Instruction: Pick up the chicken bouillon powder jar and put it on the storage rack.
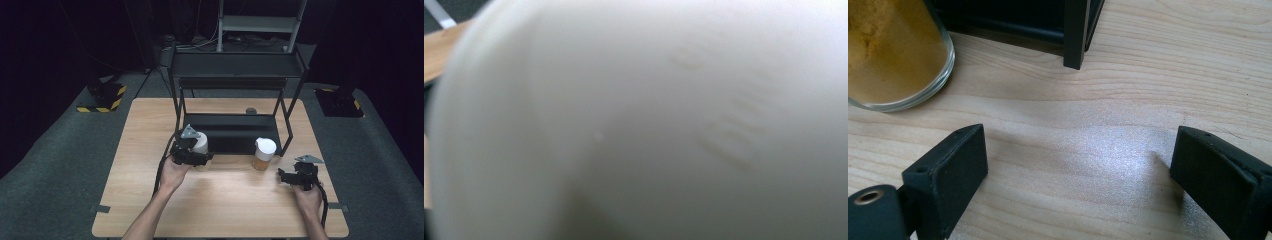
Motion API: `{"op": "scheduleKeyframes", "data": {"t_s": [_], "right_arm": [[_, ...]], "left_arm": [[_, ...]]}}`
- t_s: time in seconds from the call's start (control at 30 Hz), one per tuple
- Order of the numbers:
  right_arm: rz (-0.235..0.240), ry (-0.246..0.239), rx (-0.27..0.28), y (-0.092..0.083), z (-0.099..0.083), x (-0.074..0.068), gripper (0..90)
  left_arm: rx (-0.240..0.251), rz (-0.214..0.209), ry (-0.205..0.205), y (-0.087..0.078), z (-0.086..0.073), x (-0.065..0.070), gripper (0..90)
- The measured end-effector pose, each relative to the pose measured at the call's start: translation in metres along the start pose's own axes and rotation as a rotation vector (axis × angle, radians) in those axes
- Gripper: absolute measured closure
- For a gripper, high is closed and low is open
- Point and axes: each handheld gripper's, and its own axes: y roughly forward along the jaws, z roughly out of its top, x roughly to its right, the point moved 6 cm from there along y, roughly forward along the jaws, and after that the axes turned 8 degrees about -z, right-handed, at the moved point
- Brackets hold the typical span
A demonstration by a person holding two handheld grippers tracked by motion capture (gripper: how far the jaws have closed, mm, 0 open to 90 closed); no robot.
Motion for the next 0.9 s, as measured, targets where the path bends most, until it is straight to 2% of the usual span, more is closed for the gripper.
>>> {"op": "scheduleKeyframes", "data": {"t_s": [0.5,0.7,0.9], "right_arm": [[0.0,-0.001,0.001,0.0,0.0,0.0,7.4],[0.0,-0.001,0.0,0.0,0.0,0.0,7.4],[0.0,-0.001,0.0,0.0,0.0,0.0,7.4]], "left_arm": [[0.008,-0.042,0.033,-0.025,0.055,-0.001,32.8],[-0.007,-0.037,0.063,-0.036,0.088,0.002,32.9],[-0.019,-0.036,0.077,-0.043,0.115,0.003,33.0]]}}
